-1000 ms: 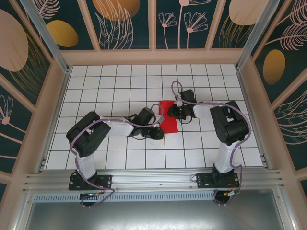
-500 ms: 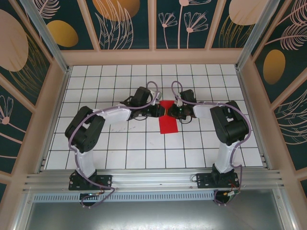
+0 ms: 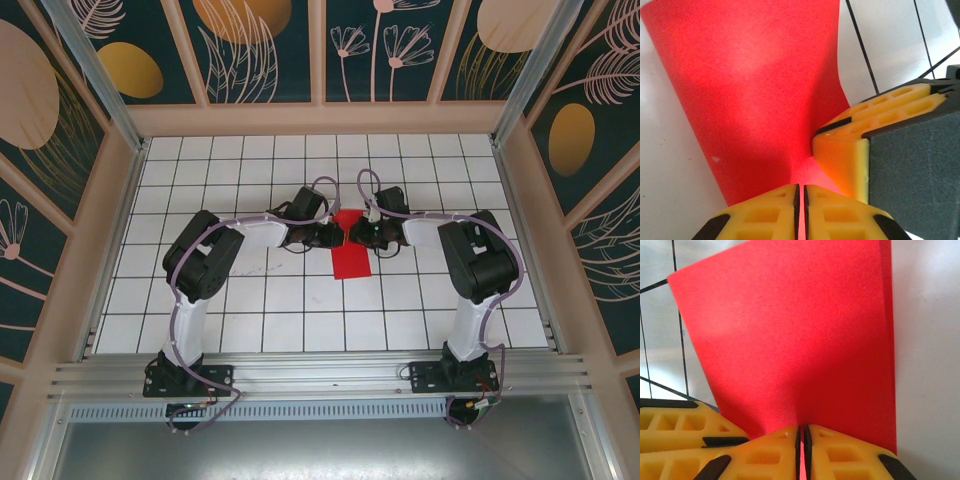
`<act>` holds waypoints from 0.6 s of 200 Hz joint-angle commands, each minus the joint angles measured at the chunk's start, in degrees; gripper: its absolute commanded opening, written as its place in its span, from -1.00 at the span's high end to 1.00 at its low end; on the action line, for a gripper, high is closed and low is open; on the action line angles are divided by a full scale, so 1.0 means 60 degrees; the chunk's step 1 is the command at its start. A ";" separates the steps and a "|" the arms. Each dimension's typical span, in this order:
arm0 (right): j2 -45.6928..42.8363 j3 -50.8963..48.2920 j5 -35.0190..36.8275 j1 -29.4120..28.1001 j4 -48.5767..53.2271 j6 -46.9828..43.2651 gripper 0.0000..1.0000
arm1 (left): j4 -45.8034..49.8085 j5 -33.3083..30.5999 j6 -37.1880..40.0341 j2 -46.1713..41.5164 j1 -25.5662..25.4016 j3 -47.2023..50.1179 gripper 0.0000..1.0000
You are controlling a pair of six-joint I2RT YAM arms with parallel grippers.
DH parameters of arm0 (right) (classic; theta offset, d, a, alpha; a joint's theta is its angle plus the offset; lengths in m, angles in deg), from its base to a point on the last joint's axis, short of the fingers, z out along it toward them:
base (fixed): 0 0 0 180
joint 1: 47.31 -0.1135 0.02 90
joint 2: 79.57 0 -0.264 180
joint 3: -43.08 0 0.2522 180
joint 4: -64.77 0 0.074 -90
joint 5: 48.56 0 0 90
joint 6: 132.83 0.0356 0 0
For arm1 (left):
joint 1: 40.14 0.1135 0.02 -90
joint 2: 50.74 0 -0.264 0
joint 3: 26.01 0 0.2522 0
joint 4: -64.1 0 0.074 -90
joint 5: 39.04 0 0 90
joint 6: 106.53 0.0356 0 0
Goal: Fold a paper plane with a square sheet of paper (fold left side to right side)
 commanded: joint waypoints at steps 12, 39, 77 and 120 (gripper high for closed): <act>0.0511 -0.0140 0.0580 -0.0066 0.1031 -0.0175 0.71 | 0.0115 -0.0245 -0.0155 0.0349 -0.0025 -0.0016 0.69; 0.0419 -0.0133 0.0462 -0.0062 0.0831 -0.0234 0.70 | -0.0017 -0.0240 -0.0261 0.0408 -0.0024 0.0191 0.69; -0.0386 -0.0043 0.0336 -0.0064 0.0215 -0.0372 0.64 | -0.0061 -0.0317 -0.0340 0.0394 -0.0039 0.0455 0.70; -0.2084 -0.0373 0.0865 -0.0063 0.0543 -0.0611 0.33 | -0.0153 -0.0389 -0.0440 0.0379 -0.0039 0.0691 0.70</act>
